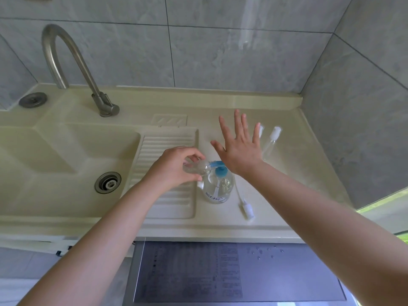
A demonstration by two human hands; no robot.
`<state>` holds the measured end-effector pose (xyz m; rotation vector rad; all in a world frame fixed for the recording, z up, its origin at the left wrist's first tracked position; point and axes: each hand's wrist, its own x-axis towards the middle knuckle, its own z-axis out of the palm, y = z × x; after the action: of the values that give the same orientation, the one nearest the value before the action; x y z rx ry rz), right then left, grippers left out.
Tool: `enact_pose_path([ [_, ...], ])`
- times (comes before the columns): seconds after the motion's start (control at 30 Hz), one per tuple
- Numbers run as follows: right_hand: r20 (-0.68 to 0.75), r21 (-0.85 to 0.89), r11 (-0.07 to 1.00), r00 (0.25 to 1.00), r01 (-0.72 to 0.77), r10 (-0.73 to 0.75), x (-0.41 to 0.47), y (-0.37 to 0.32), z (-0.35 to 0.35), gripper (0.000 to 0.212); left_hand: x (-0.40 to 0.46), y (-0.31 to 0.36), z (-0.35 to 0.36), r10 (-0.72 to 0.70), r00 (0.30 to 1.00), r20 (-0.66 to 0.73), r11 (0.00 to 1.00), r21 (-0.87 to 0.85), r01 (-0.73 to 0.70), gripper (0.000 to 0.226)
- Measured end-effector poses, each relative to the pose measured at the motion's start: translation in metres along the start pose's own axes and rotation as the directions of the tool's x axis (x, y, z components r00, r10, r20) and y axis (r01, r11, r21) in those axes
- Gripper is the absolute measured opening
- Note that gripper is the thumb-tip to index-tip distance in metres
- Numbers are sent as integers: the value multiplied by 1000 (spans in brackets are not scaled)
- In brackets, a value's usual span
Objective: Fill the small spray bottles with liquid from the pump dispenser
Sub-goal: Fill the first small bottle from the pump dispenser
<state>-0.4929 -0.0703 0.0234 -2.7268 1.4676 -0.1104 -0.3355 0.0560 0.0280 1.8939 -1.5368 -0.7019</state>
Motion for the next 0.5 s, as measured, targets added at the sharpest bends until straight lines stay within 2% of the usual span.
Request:
enact_pose_path([
  [0.23, 116, 136, 986, 990, -91, 75, -5, -7, 14, 61, 0, 0, 1, 9, 1000, 0, 1000, 5, -9, 48],
  [0.33, 55, 35, 999, 998, -40, 38, -1, -6, 7, 65, -1, 0, -1, 5, 1000, 1, 1000, 7, -5, 48],
  [0.43, 9, 126, 990, 998, -60, 59, 6, -4, -8, 67, -1, -1, -3, 11, 1000, 3, 1000, 12, -11, 47],
  [0.5, 6, 106, 993, 999, -50, 49, 3, -6, -6, 66, -1, -2, -3, 7, 1000, 3, 1000, 14, -7, 48],
])
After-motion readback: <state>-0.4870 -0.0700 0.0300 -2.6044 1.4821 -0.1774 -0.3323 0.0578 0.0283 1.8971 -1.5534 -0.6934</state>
